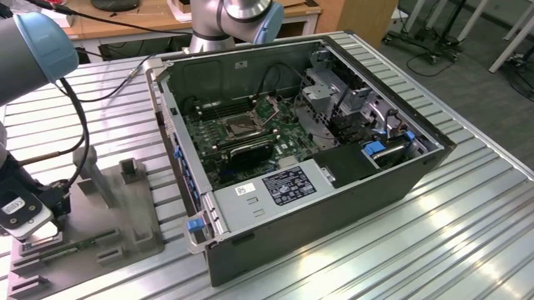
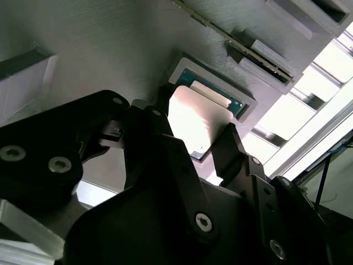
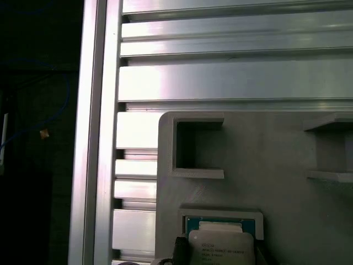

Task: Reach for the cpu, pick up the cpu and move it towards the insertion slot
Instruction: 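Pick up the cpu and move it towards the insertion slot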

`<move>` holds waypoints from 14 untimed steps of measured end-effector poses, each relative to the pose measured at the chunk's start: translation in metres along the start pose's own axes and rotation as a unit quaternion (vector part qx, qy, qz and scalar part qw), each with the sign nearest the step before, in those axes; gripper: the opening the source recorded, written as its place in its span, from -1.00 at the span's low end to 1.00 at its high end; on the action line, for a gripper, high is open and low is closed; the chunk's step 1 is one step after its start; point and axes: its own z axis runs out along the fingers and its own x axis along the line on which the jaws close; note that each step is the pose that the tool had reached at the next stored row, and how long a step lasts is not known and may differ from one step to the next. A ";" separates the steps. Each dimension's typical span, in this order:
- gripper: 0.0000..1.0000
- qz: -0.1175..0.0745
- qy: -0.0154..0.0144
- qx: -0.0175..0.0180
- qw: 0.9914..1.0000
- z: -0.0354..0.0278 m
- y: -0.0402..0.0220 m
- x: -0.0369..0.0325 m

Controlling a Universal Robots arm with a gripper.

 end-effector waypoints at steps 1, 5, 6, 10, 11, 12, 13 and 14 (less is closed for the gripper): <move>0.09 0.000 0.000 0.000 1.000 -0.0012 0.0000 0.0000; 0.09 0.000 0.000 0.000 1.000 -0.0067 0.0002 0.0000; 0.09 0.000 0.000 0.000 1.000 -0.0080 0.0003 0.0000; 0.09 0.000 0.000 0.000 1.000 -0.0132 0.0004 0.0000; 0.09 0.000 0.000 0.000 1.000 -0.0141 0.0004 0.0000; 0.09 0.000 0.000 0.000 1.000 -0.0154 0.0005 0.0000; 0.09 0.000 0.000 0.000 1.000 -0.0169 0.0005 0.0000; 0.09 0.000 0.000 0.000 1.000 -0.0183 0.0006 0.0000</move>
